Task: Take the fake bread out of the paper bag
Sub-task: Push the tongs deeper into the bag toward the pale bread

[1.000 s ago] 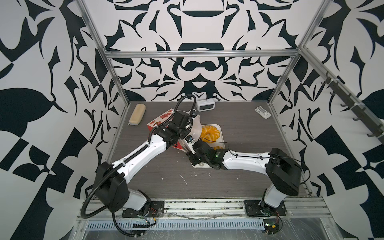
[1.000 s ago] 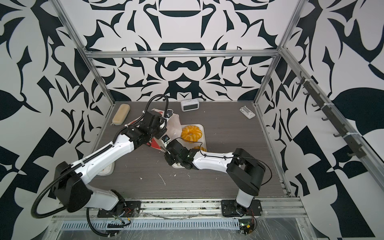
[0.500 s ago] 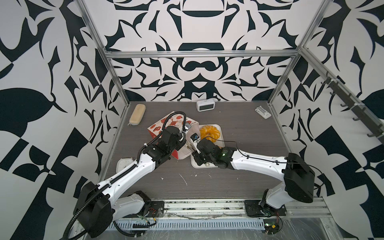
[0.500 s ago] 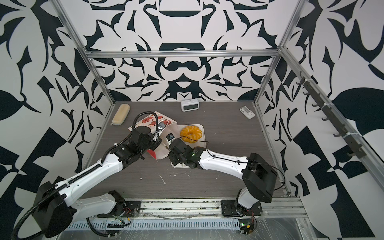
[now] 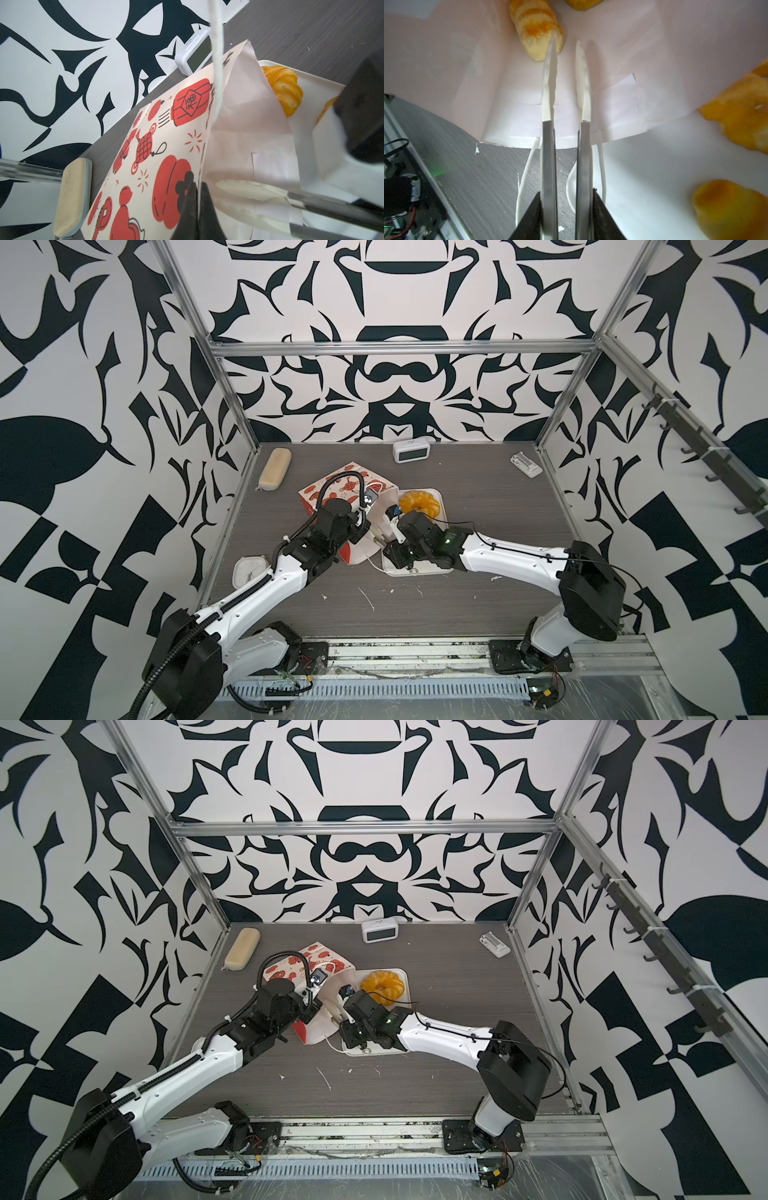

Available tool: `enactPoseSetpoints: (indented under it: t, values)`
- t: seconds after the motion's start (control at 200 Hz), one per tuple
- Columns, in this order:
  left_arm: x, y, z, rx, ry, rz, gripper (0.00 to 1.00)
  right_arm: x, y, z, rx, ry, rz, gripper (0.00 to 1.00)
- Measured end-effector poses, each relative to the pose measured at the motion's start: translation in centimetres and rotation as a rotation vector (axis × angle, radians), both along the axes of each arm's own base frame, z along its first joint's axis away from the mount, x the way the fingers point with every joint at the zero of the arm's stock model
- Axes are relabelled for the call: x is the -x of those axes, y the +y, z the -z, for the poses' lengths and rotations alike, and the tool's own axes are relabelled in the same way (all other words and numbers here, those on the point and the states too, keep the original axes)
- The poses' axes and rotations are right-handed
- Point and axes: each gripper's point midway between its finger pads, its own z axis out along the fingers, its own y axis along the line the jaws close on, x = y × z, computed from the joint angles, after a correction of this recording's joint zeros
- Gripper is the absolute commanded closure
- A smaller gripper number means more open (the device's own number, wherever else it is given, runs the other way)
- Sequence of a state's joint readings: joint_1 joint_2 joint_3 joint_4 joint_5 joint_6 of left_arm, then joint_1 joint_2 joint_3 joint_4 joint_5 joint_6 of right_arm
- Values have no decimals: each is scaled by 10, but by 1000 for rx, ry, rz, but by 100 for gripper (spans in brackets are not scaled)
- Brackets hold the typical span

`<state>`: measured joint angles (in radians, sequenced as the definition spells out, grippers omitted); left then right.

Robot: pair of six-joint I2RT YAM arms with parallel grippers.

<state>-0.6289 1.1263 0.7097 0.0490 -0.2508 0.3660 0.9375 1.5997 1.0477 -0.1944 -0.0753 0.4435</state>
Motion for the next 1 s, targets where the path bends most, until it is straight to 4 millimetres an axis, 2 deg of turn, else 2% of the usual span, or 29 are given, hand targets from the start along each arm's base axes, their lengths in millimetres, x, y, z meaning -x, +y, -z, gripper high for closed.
enactPoseSetpoints:
  t: [0.28,0.65,1.0]
  values:
    - [2,-4,-2,15,0,25,100,6,10,8,-35,69,-30,56]
    - [4,-9,-2,32,8,49,100,-4,27,-5,-86,58,-28,53]
    - [4,-10,-2,38,10,53,100,-14,37,12,-47,79,-12,52]
